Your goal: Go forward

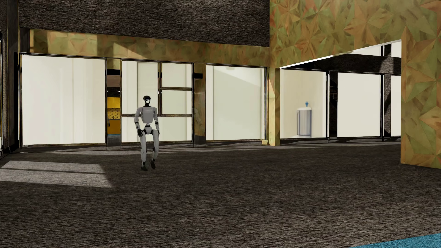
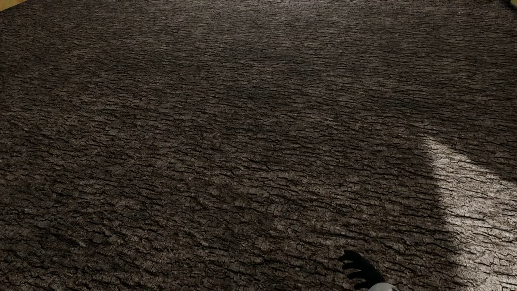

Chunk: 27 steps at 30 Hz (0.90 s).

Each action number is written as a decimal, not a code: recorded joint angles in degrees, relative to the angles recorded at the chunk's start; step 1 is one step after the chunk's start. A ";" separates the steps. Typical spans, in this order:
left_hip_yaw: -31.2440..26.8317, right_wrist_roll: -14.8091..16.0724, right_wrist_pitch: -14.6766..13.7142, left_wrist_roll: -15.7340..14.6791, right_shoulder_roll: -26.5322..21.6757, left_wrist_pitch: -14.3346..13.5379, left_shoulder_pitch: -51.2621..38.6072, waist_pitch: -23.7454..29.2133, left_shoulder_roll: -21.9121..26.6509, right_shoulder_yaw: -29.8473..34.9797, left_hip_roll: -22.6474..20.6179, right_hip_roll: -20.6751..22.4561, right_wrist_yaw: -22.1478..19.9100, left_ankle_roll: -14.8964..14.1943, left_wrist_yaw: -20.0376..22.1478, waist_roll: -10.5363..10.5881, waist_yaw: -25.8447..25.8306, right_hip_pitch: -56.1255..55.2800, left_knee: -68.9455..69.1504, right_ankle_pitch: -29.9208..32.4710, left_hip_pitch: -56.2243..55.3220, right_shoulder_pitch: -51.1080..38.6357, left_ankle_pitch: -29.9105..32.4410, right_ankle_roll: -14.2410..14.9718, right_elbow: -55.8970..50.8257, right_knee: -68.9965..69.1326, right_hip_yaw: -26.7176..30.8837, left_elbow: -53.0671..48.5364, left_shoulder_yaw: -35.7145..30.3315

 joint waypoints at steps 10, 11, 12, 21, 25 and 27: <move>0.00 0.00 0.00 0.00 5.18 0.00 -1.26 -1.23 -1.75 7.36 0.38 -5.95 0.00 0.00 0.00 -3.57 3.24 13.10 -34.10 2.80 0.21 6.07 13.74 0.00 -0.37 5.84 0.00 -3.02 1.28; 0.00 0.00 0.00 0.00 5.93 0.00 -2.06 -1.60 -1.10 9.15 -0.97 -6.98 0.00 0.00 0.00 -4.96 1.73 12.11 -32.61 8.12 1.63 8.93 14.23 0.00 3.25 10.09 0.00 -5.12 3.80; 0.00 0.00 0.00 0.00 6.36 0.00 -2.87 -1.71 -0.20 11.24 -2.16 -7.89 0.00 0.00 0.00 -6.11 0.21 9.67 -31.78 14.29 3.94 11.54 12.66 0.00 7.63 16.27 0.00 -7.69 6.00; 0.00 0.00 0.00 0.00 2.98 0.00 -17.14 0.44 8.75 14.85 -8.03 -7.45 0.00 0.00 0.00 -10.08 -14.57 -24.13 -35.60 18.82 26.56 25.53 -1.74 0.00 24.31 33.78 0.00 -15.91 19.66; 0.00 0.00 0.00 0.00 5.64 0.00 -18.38 -1.35 10.97 11.66 -9.23 -8.52 0.00 0.00 0.00 -12.14 -19.15 -24.10 -37.69 12.29 33.40 29.17 -8.45 0.00 18.36 2.29 0.00 -21.44 20.57; 0.00 0.00 0.00 0.00 7.82 0.00 -18.36 -2.55 10.04 12.12 -9.29 -10.04 0.00 0.00 0.00 -12.55 -19.94 -24.12 -36.97 4.82 34.46 29.04 -10.44 0.00 17.61 -2.59 0.00 -21.76 20.95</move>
